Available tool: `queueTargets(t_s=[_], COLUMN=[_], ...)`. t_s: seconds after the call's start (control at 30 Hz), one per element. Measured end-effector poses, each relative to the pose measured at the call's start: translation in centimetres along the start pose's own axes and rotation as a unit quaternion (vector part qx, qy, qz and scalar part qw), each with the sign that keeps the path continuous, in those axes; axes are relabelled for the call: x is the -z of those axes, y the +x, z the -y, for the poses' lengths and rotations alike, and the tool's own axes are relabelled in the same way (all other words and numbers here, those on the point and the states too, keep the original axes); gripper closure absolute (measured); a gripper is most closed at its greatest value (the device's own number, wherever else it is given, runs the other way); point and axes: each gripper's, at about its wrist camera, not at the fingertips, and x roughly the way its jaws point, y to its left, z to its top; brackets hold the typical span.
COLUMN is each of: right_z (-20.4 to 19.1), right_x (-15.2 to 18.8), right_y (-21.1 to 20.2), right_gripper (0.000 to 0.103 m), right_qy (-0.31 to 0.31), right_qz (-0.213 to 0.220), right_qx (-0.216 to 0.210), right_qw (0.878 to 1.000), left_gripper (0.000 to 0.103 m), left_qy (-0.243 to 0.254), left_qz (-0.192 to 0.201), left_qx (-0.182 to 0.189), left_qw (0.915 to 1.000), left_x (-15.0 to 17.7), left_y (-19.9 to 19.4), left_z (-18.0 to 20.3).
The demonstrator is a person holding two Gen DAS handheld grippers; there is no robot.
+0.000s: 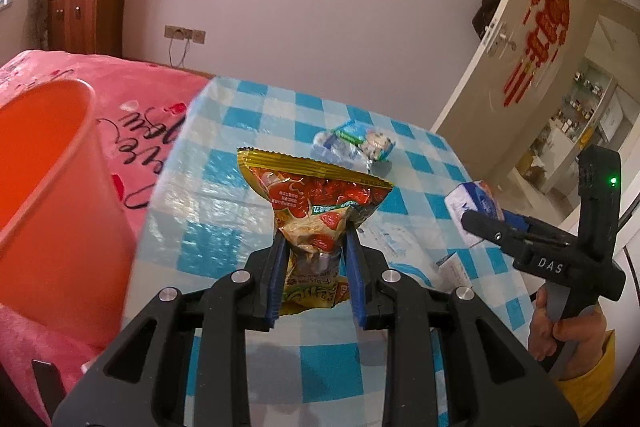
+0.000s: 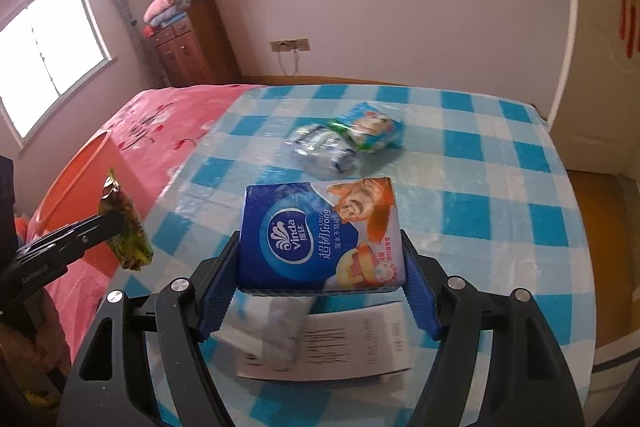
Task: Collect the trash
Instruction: 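Carry the snack bag and tissue pack over the orange bucket and open both tools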
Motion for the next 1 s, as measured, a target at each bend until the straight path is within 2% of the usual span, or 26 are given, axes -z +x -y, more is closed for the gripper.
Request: queueTargets(t_s=[0.27,0.47,0.7,1.0], right_z=[-5.4,-11.4,-19.0,-26.5], right_x=[-1.4,-3.0,-5.3,-6.7], right_y=[0.3,0.8,1.6,3.4], right_gripper=[0.030,0.030,0.030,0.030], right_qy=[-0.039,-0.087,-0.152,-0.221], right_qz=[-0.010,-0.014,-0.009,-0.007], right_qx=[-0.040,-0.084,-0.131,-0.176], right_qw=[0.998,0.993,0.980,0.959], left_gripper=[0.074,0.074,0.074,0.074], left_qy=[-0.019,-0.043,-0.084,-0.135], left_qz=[0.049,0.085,0.121,0.124], left_qx=[-0.012,-0.036,-0.079,-0.111], left_qw=[0.9985,0.9948,0.9860,0.9768], left_x=[-0.9,-1.6,-2.3,-2.5], left_y=[-4.8,-8.3,-11.7,-11.9], left_z=[-2.3,-5.2,-10.0,-15.1])
